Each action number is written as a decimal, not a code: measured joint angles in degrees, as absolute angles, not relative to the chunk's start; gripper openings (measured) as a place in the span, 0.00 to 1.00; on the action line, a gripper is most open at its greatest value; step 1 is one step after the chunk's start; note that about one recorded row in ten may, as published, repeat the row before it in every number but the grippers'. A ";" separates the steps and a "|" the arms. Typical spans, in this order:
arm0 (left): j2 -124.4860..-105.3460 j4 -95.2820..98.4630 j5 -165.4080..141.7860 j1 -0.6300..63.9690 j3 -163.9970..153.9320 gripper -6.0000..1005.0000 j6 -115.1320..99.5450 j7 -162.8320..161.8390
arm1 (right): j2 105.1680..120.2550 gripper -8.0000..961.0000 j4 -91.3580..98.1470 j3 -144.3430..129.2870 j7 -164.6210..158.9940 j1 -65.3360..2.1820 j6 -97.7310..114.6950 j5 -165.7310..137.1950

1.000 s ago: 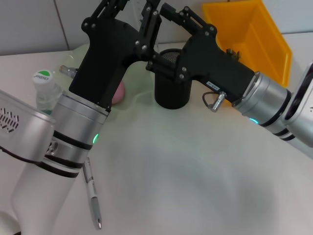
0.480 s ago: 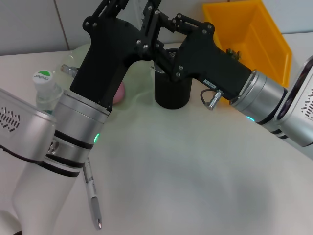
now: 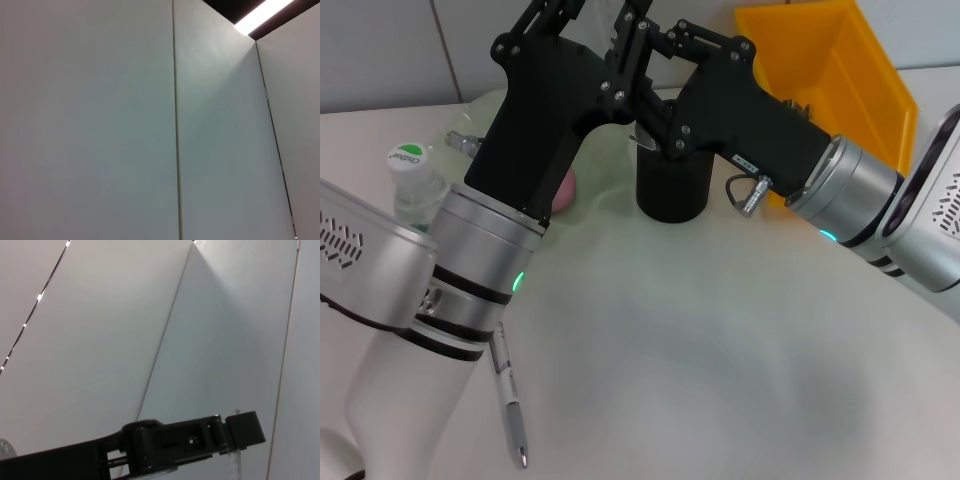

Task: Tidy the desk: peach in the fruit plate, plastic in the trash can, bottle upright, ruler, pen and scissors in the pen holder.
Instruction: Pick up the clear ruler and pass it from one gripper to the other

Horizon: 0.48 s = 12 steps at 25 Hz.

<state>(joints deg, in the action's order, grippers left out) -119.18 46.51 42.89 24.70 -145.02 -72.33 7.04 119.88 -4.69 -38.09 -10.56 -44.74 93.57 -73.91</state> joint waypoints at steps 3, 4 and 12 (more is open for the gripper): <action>-119.18 46.51 42.89 24.70 -145.02 0.43 -72.33 7.04 | 119.88 0.31 -4.85 -38.07 -10.29 -44.89 93.40 -73.91; -119.18 46.51 42.89 24.70 -145.02 0.43 -72.33 7.04 | 119.88 0.30 -5.04 -38.06 -10.18 -45.00 93.30 -73.91; -119.18 46.54 42.89 24.70 -145.10 0.43 -72.33 7.03 | 119.88 0.21 -5.37 -38.05 -10.10 -45.38 93.07 -73.91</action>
<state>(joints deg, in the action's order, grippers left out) -119.18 46.54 42.89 24.70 -145.10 -72.33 7.03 119.88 -5.37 -38.05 -10.10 -45.38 93.07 -73.91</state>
